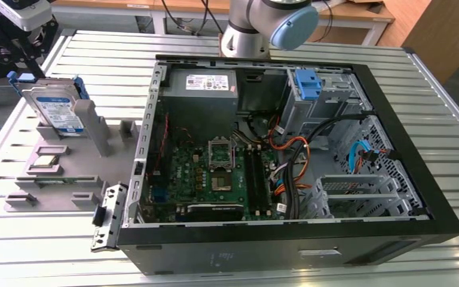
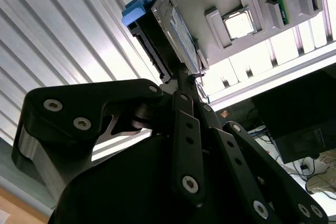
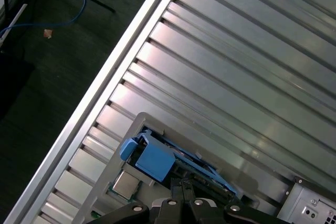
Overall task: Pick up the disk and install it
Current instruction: 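Pick up the disk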
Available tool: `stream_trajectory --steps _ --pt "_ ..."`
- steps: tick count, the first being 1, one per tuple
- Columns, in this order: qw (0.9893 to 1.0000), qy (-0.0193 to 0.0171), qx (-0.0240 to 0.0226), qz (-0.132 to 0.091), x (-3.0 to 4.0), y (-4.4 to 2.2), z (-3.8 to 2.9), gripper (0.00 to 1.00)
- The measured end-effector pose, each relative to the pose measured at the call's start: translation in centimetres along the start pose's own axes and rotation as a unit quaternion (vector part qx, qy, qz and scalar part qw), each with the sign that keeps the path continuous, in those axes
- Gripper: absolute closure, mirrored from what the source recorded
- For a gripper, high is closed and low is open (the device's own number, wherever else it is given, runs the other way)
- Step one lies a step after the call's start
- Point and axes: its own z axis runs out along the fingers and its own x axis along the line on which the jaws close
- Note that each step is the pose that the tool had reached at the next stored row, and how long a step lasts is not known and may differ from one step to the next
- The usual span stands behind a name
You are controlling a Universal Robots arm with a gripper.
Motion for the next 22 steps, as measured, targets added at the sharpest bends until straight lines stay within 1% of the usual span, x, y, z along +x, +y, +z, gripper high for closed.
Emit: stream_trajectory --steps 3,9,15,17,19,22 --pt "1.0000 0.0002 -0.0001 -0.004 0.00 0.00 0.00 0.90" --pt "0.9996 0.0014 -0.0008 -0.027 0.00 0.00 0.00 0.90" --pt "0.9996 0.0014 -0.0008 -0.028 0.00 0.00 0.01 0.90" --pt "0.9995 0.0016 -0.0009 -0.032 0.00 0.00 0.00 0.90" --pt "0.9991 0.0022 -0.0013 -0.042 0.00 0.00 0.00 0.90" --pt "0.9979 0.0033 -0.0019 -0.064 0.00 0.00 0.01 0.90"
